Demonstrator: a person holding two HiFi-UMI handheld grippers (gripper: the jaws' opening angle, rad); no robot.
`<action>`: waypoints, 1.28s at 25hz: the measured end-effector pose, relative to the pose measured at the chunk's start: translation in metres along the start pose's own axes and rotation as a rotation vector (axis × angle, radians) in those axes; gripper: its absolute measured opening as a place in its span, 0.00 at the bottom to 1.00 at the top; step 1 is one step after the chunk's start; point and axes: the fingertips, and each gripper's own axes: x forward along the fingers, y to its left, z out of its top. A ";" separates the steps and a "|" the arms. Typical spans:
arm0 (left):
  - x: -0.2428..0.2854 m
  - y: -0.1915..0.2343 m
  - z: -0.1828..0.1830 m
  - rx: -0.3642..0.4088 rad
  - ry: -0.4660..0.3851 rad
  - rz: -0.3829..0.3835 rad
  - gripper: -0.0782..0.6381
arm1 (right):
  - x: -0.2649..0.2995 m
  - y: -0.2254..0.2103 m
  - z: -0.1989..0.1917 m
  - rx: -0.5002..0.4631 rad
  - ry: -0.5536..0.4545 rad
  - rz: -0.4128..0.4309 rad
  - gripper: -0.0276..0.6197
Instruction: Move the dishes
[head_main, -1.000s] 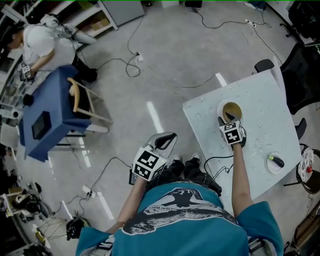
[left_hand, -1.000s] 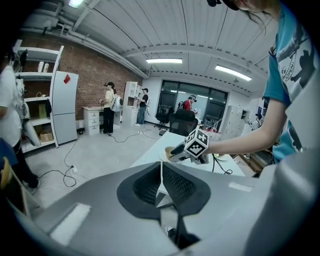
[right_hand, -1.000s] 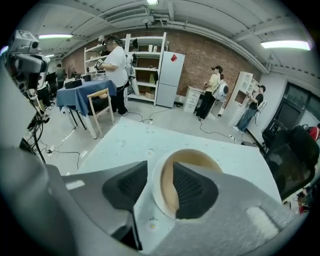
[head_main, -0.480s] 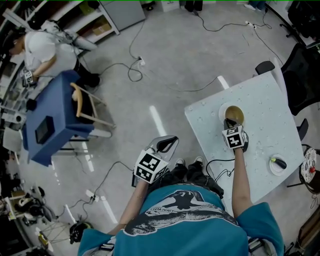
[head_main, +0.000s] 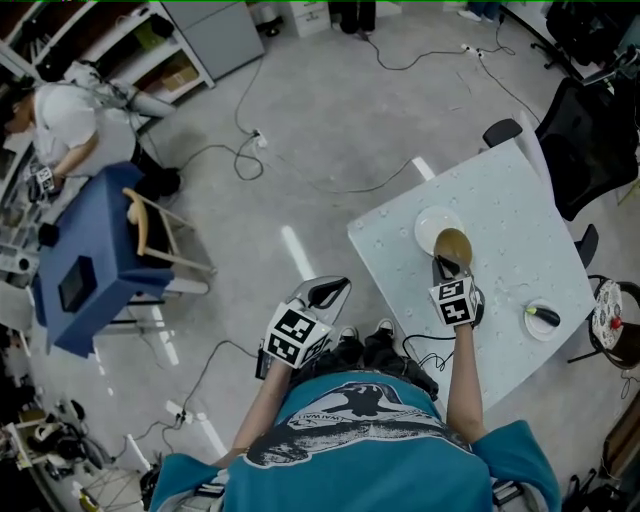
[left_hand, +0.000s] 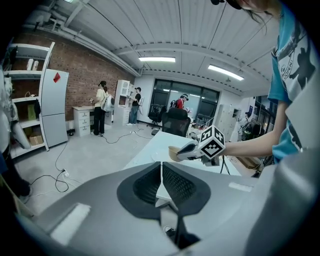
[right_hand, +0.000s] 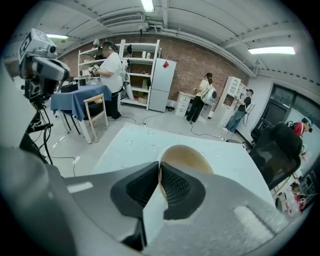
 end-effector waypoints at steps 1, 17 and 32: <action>0.002 -0.002 0.001 0.004 -0.001 -0.010 0.14 | -0.005 0.002 -0.002 0.006 0.001 -0.004 0.07; 0.027 -0.036 0.010 0.075 0.008 -0.123 0.14 | -0.026 0.061 -0.072 0.039 0.125 0.020 0.07; 0.016 -0.055 0.005 0.056 -0.003 -0.171 0.14 | -0.046 0.081 -0.065 0.096 0.078 0.029 0.22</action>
